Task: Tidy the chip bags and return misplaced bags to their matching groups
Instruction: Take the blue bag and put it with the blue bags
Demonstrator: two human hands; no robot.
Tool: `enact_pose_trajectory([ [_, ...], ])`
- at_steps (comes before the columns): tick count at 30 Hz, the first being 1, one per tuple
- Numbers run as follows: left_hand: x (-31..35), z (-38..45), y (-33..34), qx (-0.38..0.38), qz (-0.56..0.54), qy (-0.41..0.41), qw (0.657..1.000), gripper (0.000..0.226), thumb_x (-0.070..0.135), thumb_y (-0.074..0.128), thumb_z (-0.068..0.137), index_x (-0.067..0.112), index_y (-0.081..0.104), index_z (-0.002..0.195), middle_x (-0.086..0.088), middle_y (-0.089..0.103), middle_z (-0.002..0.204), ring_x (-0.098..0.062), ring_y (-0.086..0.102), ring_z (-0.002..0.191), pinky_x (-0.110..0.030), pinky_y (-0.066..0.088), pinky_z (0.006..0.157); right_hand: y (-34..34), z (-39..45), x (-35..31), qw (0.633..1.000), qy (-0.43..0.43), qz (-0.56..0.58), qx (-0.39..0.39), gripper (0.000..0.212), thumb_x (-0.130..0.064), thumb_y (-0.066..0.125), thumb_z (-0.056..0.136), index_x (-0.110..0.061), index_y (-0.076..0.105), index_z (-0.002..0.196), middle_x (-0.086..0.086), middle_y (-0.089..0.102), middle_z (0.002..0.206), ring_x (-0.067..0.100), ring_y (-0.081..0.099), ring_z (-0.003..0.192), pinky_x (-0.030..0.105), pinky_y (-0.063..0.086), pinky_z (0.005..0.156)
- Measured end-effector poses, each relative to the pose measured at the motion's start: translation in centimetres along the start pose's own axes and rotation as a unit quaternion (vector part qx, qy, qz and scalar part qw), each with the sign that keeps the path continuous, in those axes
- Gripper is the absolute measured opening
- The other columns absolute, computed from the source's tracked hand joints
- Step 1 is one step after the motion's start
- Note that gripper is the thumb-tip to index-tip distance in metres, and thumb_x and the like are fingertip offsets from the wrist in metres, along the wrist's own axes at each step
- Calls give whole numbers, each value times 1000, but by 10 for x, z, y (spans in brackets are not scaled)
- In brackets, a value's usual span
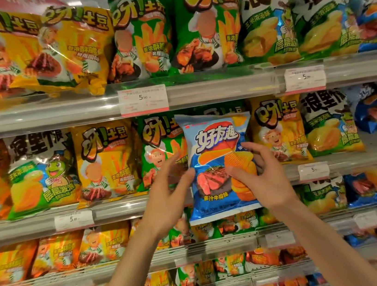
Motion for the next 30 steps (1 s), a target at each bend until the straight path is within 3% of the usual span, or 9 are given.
enact_pose_trajectory([
  [4, -13, -15, 14, -27, -66, -21, 997, 55, 43, 62, 95, 50, 40, 145, 41, 57, 125, 16, 58, 113, -16, 54, 90, 21, -17, 6, 1000, -3, -3, -17, 53, -11, 78, 87, -22, 53, 133, -1, 68, 122, -2, 70, 97, 15, 55, 77],
  [7, -29, -21, 18, -17, -91, -40, 995, 49, 33, 65, 95, 58, 42, 131, 56, 56, 104, 21, 58, 104, -10, 53, 83, 22, -28, 16, 1000, 5, -27, -8, 51, -29, 81, 86, -32, 55, 129, 2, 67, 128, 10, 68, 112, 31, 57, 93],
  [9, -38, -25, 22, -7, -108, -43, 993, 50, 30, 67, 92, 57, 45, 128, 44, 63, 109, 10, 64, 107, -13, 55, 82, 16, -36, 24, 999, 23, -48, -2, 55, -41, 81, 84, -37, 54, 131, -5, 66, 130, 8, 64, 118, 29, 54, 95],
  [11, -41, -29, 33, -5, -130, -47, 990, 51, 34, 68, 88, 51, 48, 131, 23, 66, 123, -9, 66, 116, -28, 59, 89, 4, -45, 30, 997, 40, -57, 18, 53, -36, 80, 86, -34, 54, 133, -11, 68, 121, -5, 64, 106, 13, 51, 81],
  [14, -36, -37, 59, -21, -146, -48, 988, 57, 39, 67, 84, 40, 50, 138, 3, 66, 130, -20, 66, 118, -39, 59, 94, -25, -60, 36, 996, 54, -35, 53, 52, -32, 79, 86, -34, 55, 132, -7, 70, 111, 3, 68, 96, 22, 53, 75],
  [20, -13, -48, 136, -36, -140, -45, 988, 57, 31, 70, 93, 29, 50, 146, 5, 67, 132, -17, 65, 121, -36, 58, 96, -105, -77, 41, 996, 53, -9, 73, 51, -30, 78, 88, -30, 54, 134, -7, 72, 107, 1, 71, 87, 17, 54, 67],
  [23, 9, -51, 192, -44, -148, -47, 987, 58, 29, 67, 92, 31, 49, 147, 6, 62, 138, -16, 63, 124, -36, 59, 94, -162, -83, 43, 996, 42, -6, 75, 47, -29, 76, 90, -31, 54, 131, -29, 70, 85, -8, 67, 76, 15, 51, 65],
  [27, 43, -49, 280, -58, -143, -39, 987, 56, 32, 71, 94, 32, 51, 146, 4, 63, 138, -19, 65, 121, -44, 60, 94, -254, -87, 49, 994, 48, 7, 95, 50, -33, 79, 88, -37, 54, 132, -12, 71, 117, 8, 71, 105, 32, 61, 82],
  [30, 68, -44, 345, -80, -143, -35, 986, 55, 25, 69, 97, 33, 49, 147, 5, 65, 135, -20, 67, 117, -39, 60, 91, -323, -86, 50, 992, 48, 3, 117, 50, -35, 78, 88, -38, 54, 132, -10, 69, 122, 9, 70, 109, 31, 62, 82],
])
Point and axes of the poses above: each hand's wrist, its own z-axis towards the middle knuckle, its own y-axis out of the palm, x = y × z, the point moved 10 cm from there along z, towards the middle knuckle
